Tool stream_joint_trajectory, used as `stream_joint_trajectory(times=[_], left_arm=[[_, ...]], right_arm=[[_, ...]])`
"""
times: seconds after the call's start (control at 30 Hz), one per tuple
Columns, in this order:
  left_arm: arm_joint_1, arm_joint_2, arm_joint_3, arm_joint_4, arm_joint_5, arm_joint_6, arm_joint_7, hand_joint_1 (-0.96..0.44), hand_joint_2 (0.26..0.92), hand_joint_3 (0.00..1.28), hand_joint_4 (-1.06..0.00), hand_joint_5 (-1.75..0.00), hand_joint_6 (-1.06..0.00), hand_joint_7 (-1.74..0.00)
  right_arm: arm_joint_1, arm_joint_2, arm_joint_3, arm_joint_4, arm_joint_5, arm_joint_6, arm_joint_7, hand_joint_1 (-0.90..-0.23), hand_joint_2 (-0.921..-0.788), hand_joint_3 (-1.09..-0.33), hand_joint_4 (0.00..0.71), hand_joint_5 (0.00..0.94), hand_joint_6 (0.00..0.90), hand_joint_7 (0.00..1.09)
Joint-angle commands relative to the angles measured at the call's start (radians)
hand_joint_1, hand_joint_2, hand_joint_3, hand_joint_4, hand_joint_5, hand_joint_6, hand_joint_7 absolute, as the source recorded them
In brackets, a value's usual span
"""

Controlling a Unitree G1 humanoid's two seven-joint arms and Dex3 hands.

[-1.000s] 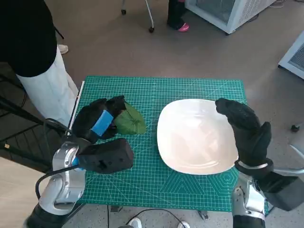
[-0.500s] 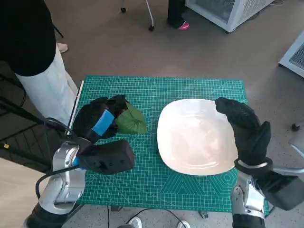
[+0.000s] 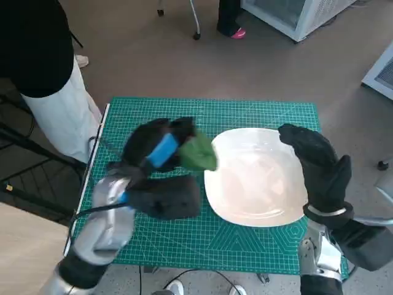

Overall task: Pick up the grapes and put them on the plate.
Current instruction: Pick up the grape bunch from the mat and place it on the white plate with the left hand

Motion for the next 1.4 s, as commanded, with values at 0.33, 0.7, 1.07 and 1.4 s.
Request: stream_joint_trajectory(times=[0.33, 0.7, 1.07, 1.4], left_arm=[[-0.211, -0.120, -0.114, 0.270, 0.018, -0.122, 0.023, 0.00, 0.921, 0.07, -0.67, -1.34, -0.67, -0.96], [-0.318, -0.214, -0.152, 0.489, -0.008, -0.245, 0.050, 0.00, 0.920, 0.08, -0.67, -1.32, -0.65, -1.01], [-0.359, -0.247, -0.159, 0.611, -0.013, -0.306, 0.063, 0.00, 0.921, 0.13, -0.60, -1.39, -0.60, -1.06], [-0.358, -0.263, -0.164, 0.651, -0.012, -0.321, 0.078, 0.00, 0.920, 0.13, -0.62, -1.34, -0.57, -1.13]], right_arm=[[0.019, -0.014, -0.038, 0.023, 0.041, -0.014, 0.022, -0.432, -0.921, -0.558, 0.618, 0.000, 0.562, 0.00], [0.041, -0.008, -0.061, 0.005, 0.053, -0.030, 0.012, -0.436, -0.921, -0.543, 0.620, 0.001, 0.569, 0.01], [0.051, -0.009, -0.077, 0.014, 0.049, -0.052, 0.000, -0.435, -0.921, -0.535, 0.621, 0.001, 0.570, 0.01], [0.051, -0.012, -0.078, 0.017, 0.042, -0.057, -0.007, -0.439, -0.921, -0.533, 0.621, 0.001, 0.570, 0.00]])
